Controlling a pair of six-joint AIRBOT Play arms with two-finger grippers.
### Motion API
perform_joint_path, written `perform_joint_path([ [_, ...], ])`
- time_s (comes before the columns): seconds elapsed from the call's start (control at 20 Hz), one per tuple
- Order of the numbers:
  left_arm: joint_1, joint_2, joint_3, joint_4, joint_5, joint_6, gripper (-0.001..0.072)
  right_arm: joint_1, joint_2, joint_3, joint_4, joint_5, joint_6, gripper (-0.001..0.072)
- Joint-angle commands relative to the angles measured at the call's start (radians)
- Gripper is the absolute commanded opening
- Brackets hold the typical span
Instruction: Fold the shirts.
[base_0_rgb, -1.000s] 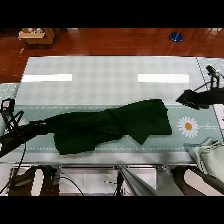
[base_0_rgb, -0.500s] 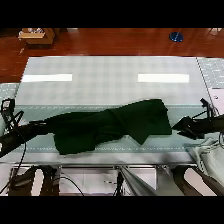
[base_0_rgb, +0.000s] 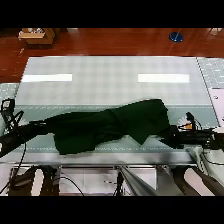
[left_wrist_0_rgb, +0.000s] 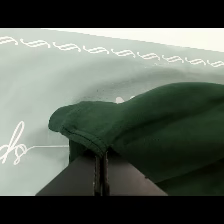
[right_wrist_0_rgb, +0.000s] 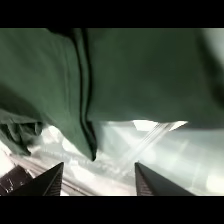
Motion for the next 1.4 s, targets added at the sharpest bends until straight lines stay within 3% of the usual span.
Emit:
perform_joint_path([
  [0.0, 0.000, 0.000, 0.000, 0.000, 0.000, 0.000, 0.0022, 0.168, 0.001, -0.032, 0.082, -0.126, 0.011, 0.0519],
  [0.2, 0.000, 0.000, 0.000, 0.000, 0.000, 0.000, 0.0022, 0.367, -0.002, -0.032, 0.167, -0.309, 0.077, 0.0520],
  [0.6, 0.000, 0.000, 0.000, 0.000, 0.001, 0.001, 0.0022, 0.597, -0.041, -0.032, 0.196, -0.492, 0.222, 0.0496],
  [0.65, 0.000, 0.000, 0.000, 0.000, 0.001, 0.001, 0.0022, 0.622, -0.064, -0.032, 0.214, -0.501, 0.217, 0.0384],
  [0.75, 0.000, 0.000, 0.000, 0.001, 0.002, 0.001, 0.0022, 0.640, -0.085, -0.032, 0.268, -0.506, 0.194, 0.0033],
  [0.9, 0.000, 0.000, 0.014, 0.000, 0.050, 0.001, 0.0022, 0.617, -0.030, 0.021, 0.354, -0.402, 0.108, 0.0026],
  [1.1, 0.000, 0.000, 0.160, 0.001, 0.093, 0.001, 0.0022, 0.539, 0.146, 0.248, 0.406, -0.170, 0.110, 0.0026],
  [1.35, 0.001, 0.000, 0.523, 0.004, 0.172, 0.000, 0.0022, 0.382, 0.328, 0.645, 0.415, -0.200, 0.160, 0.0025],
])
